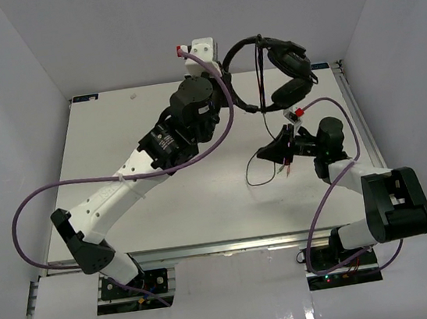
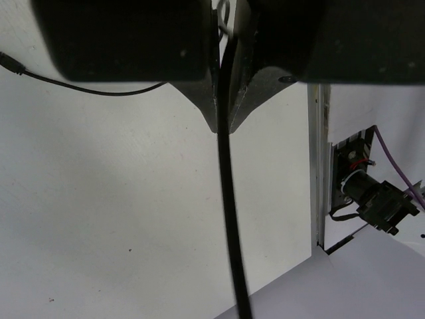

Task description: Wrap the headphones

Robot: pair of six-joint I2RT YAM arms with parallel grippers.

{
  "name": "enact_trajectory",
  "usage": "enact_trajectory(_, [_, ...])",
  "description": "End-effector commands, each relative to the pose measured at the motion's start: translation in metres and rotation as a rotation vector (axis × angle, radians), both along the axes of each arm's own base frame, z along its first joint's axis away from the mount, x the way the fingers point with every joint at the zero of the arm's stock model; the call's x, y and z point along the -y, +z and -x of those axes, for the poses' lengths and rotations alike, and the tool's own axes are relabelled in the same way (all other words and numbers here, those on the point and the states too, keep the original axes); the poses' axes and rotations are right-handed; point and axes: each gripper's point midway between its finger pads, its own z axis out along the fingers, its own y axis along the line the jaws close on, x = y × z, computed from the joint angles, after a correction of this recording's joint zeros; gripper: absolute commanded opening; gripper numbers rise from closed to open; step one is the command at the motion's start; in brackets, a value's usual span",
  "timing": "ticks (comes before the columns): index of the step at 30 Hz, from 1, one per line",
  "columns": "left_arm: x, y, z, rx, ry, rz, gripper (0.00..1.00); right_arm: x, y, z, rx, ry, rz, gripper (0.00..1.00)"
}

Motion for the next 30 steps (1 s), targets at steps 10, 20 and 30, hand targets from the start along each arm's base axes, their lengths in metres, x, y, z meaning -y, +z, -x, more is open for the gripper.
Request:
enact_trajectory(10, [-0.108, 0.063, -0.041, 0.130, 0.401, 0.322, 0.00, -0.016, 0.021, 0.033, 0.135, 0.131, 0.025, 0.08])
enact_trajectory(20, [-0.147, 0.006, -0.079, 0.084, 0.537, 0.284, 0.00, -0.046, 0.017, 0.061, 0.340, 0.224, 0.282, 0.08])
enact_trajectory(30, [-0.139, -0.104, -0.095, -0.065, 0.518, -0.031, 0.00, -0.038, 0.053, 0.032, 0.546, 0.144, 0.580, 0.08])
